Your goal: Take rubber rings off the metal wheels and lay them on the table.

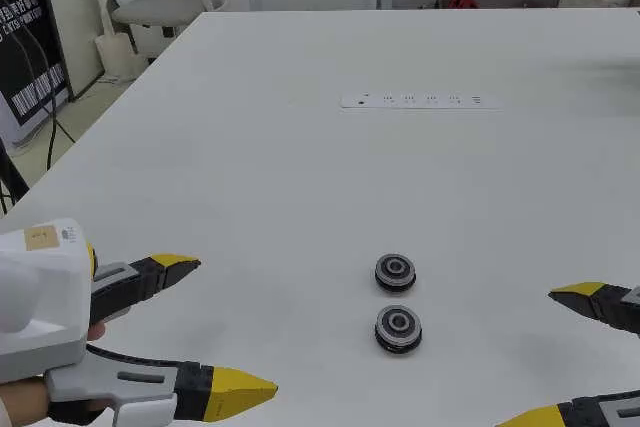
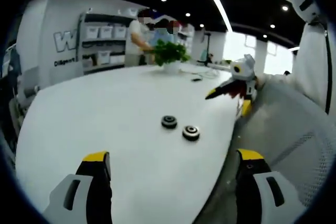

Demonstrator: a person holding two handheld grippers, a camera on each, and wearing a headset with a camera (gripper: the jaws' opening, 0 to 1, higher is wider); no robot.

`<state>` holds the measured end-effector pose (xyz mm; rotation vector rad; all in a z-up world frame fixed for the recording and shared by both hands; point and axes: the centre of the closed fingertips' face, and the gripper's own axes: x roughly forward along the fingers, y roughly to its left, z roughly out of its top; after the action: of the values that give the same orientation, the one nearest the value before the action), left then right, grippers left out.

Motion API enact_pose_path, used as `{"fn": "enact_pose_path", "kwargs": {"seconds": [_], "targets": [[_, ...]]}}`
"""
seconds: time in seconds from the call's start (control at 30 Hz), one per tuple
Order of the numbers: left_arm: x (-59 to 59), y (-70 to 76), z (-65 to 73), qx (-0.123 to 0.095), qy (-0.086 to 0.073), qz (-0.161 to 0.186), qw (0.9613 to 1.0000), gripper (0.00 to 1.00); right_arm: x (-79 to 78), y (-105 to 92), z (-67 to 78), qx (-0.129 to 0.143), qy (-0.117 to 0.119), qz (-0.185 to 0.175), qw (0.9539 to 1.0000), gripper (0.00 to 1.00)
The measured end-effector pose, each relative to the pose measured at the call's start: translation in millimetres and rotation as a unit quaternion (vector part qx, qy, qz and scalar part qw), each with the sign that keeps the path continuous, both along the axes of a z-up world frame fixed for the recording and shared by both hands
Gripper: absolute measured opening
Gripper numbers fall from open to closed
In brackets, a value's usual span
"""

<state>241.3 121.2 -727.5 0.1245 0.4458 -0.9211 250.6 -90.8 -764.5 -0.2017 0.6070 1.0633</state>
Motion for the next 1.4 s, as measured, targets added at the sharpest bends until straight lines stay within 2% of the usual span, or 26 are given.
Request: {"fn": "enact_pose_path", "kwargs": {"seconds": [0.23, 0.37, 0.53, 0.7, 0.9, 1.27, 1.4], "targets": [[3.1, -1.5, 5.9, 0.005, -0.003, -0.01, 0.9999, 1.0, -0.8, 0.0, 0.0, 0.001, -0.003, -0.003, 1.0, 0.98], [6.6, -4.3, 11.6, -0.009, -0.01, -0.004, 0.9999, 1.0, 0.2, -1.2, 1.5, 0.007, -0.005, -0.009, 0.9999, 0.97], [2.2, -8.8, 4.9, -0.005, 0.0, -0.012, 0.9999, 1.0, 2.8, -2.1, 3.9, 0.011, -0.007, -0.012, 0.9999, 0.97], [4.7, -8.1, 8.9, -0.011, -0.01, -0.007, 0.9999, 1.0, 4.0, -1.8, 4.9, 0.012, -0.008, -0.011, 0.9998, 0.97], [4.4, -8.5, 9.6, -0.014, -0.011, -0.003, 0.9998, 1.0, 3.1, -1.9, 3.9, 0.01, -0.007, -0.01, 0.9999, 0.97], [1.9, -9.8, 4.4, -0.008, -0.004, -0.005, 0.9999, 1.0, -2.4, -2.4, -3.2, 0.005, 0.001, -0.006, 1.0, 0.96], [0.4, -8.8, 1.3, -0.002, 0.001, -0.005, 1.0, 1.0, -4.4, -1.1, -1.8, 0.006, 0.001, -0.004, 1.0, 0.96]]}}
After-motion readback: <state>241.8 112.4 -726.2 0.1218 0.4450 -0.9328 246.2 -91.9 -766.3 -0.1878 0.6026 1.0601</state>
